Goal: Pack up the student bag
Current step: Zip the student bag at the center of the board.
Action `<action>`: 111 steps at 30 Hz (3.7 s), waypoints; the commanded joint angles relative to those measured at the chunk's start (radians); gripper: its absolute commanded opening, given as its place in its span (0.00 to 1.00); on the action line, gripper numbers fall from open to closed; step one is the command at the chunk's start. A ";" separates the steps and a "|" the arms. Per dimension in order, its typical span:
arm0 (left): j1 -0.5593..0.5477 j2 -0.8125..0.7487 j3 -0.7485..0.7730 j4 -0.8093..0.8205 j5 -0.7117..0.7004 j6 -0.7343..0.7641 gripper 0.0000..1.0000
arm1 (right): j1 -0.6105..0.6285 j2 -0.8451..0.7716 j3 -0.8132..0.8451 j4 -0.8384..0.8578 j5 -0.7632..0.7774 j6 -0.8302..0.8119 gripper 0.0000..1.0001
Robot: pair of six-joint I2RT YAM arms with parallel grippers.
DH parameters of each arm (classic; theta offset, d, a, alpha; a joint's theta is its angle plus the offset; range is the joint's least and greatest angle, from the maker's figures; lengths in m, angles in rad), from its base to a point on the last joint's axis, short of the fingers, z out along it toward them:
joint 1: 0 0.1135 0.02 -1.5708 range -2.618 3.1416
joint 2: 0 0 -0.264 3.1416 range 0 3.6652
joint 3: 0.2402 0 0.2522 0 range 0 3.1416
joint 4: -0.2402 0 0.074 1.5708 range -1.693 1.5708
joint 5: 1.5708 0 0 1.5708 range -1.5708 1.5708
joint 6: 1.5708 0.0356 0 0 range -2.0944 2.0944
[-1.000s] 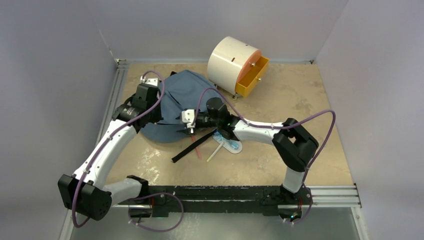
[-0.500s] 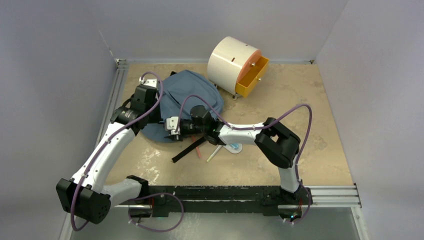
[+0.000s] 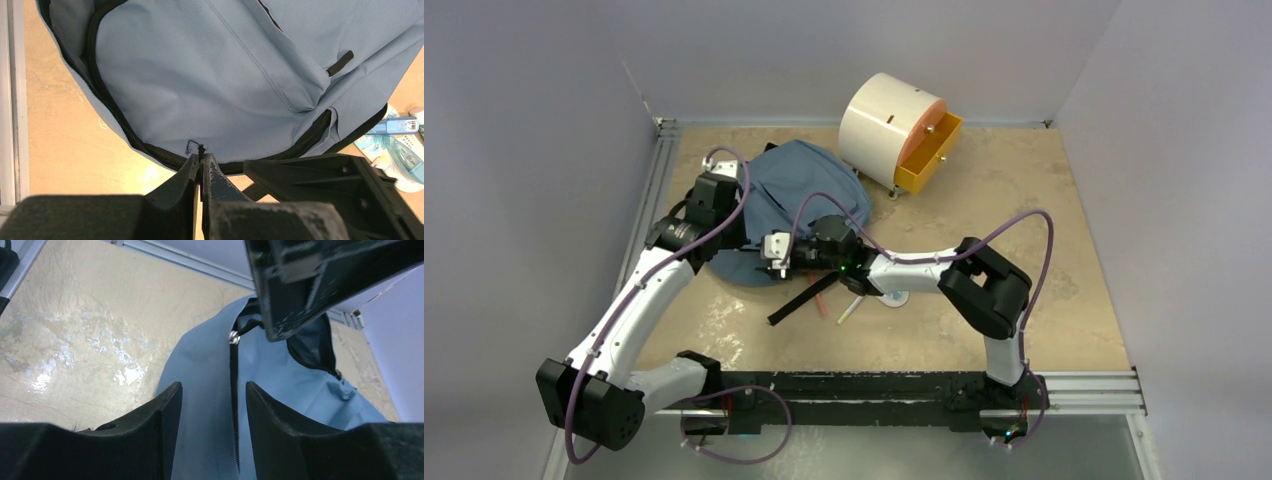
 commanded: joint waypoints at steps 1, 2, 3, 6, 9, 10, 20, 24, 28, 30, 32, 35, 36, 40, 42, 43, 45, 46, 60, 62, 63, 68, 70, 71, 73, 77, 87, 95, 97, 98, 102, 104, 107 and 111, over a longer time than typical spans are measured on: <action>0.005 -0.019 0.000 0.042 0.010 -0.022 0.00 | -0.004 -0.097 -0.015 0.137 -0.011 0.033 0.53; 0.005 -0.018 0.001 0.042 0.010 -0.022 0.00 | -0.004 -0.096 -0.014 0.137 -0.006 0.036 0.54; 0.005 -0.018 0.001 0.042 0.010 -0.022 0.00 | -0.005 -0.091 -0.011 0.133 0.001 0.037 0.54; 0.005 -0.021 0.000 0.041 0.009 -0.019 0.00 | -0.004 -0.069 0.011 0.088 0.012 0.037 0.54; 0.005 -0.023 -0.001 0.042 0.005 -0.016 0.00 | -0.003 -0.042 0.048 0.018 0.004 0.019 0.52; 0.005 -0.023 -0.001 0.042 0.005 -0.016 0.00 | -0.004 -0.034 0.059 -0.001 -0.004 0.012 0.52; 0.005 -0.025 -0.002 0.042 0.009 -0.021 0.00 | -0.004 0.014 0.087 -0.030 0.005 0.010 0.46; 0.005 -0.025 -0.006 0.046 0.009 -0.025 0.00 | -0.004 0.023 0.086 -0.036 0.013 0.007 0.43; 0.006 -0.020 -0.011 0.053 0.014 -0.029 0.00 | -0.004 0.025 0.091 -0.048 0.015 -0.008 0.33; 0.005 -0.017 -0.012 0.057 0.011 -0.029 0.00 | -0.004 0.025 0.091 -0.050 0.014 -0.013 0.24; 0.005 -0.011 -0.011 0.059 0.000 -0.029 0.00 | -0.004 0.021 0.088 -0.053 0.010 -0.018 0.14; 0.005 -0.001 -0.005 0.057 -0.026 -0.032 0.00 | -0.004 0.022 0.086 -0.069 -0.004 -0.024 0.03; 0.005 0.004 -0.002 0.051 -0.037 -0.036 0.00 | -0.004 0.023 0.084 -0.075 -0.008 -0.025 0.01; 0.019 0.024 0.017 0.000 -0.103 -0.082 0.00 | -0.004 0.013 0.069 -0.077 -0.010 -0.027 0.00; 0.036 0.034 0.020 -0.027 -0.136 -0.117 0.00 | -0.004 0.007 0.059 -0.070 -0.008 -0.031 0.00; 0.049 0.038 0.019 -0.037 -0.150 -0.129 0.00 | -0.004 0.003 0.054 -0.068 -0.005 -0.033 0.00; 0.077 0.047 0.017 -0.044 -0.167 -0.140 0.00 | -0.004 -0.003 0.047 -0.061 0.005 -0.038 0.00; 0.094 0.049 0.017 -0.041 -0.169 -0.137 0.00 | -0.003 -0.006 0.043 -0.055 0.009 -0.040 0.00; 0.288 0.147 0.068 0.115 -0.185 -0.056 0.00 | 0.002 -0.049 -0.026 -0.013 0.006 -0.053 0.00; 0.312 0.174 0.093 0.125 -0.173 -0.055 0.00 | 0.006 -0.055 -0.032 -0.021 0.001 -0.065 0.00; 0.317 0.186 0.105 0.133 -0.170 -0.053 0.00 | 0.008 -0.057 -0.034 -0.027 -0.002 -0.071 0.00; 0.326 0.257 0.163 0.195 -0.170 -0.030 0.00 | 0.018 -0.070 -0.056 -0.051 -0.023 -0.109 0.00; 0.353 0.293 0.192 0.207 -0.173 -0.025 0.00 | 0.019 -0.075 -0.063 -0.055 -0.030 -0.118 0.00; 0.358 0.313 0.204 0.220 -0.174 -0.021 0.00 | 0.020 -0.078 -0.066 -0.058 -0.034 -0.125 0.00; 0.373 0.344 0.232 0.236 -0.176 -0.017 0.00 | 0.023 -0.082 -0.070 -0.064 -0.041 -0.135 0.00; 0.403 0.414 0.288 0.272 -0.183 0.004 0.00 | 0.031 -0.082 -0.067 -0.100 -0.050 -0.168 0.00; 0.438 0.537 0.393 0.408 -0.126 0.082 0.00 | 0.059 -0.065 -0.051 -0.177 -0.081 -0.259 0.00; 0.438 0.656 0.515 0.485 -0.030 0.115 0.00 | 0.076 -0.042 -0.013 -0.283 -0.142 -0.343 0.00; 0.439 0.683 0.541 0.496 -0.013 0.127 0.00 | 0.083 -0.034 -0.003 -0.306 -0.146 -0.356 0.00; 0.438 0.697 0.553 0.499 -0.003 0.133 0.00 | 0.085 -0.029 0.002 -0.314 -0.148 -0.358 0.00; 0.438 0.738 0.587 0.524 0.050 0.149 0.00 | 0.101 -0.007 0.025 -0.349 -0.155 -0.373 0.00; 0.438 0.751 0.602 0.522 0.092 0.148 0.00 | 0.106 0.004 0.040 -0.367 -0.163 -0.373 0.00; 0.434 0.730 0.573 0.542 0.171 0.146 0.00 | 0.107 0.009 0.045 -0.357 -0.174 -0.348 0.00; 0.432 0.635 0.477 0.598 0.234 0.151 0.00 | 0.107 -0.007 0.044 -0.326 -0.194 -0.285 0.00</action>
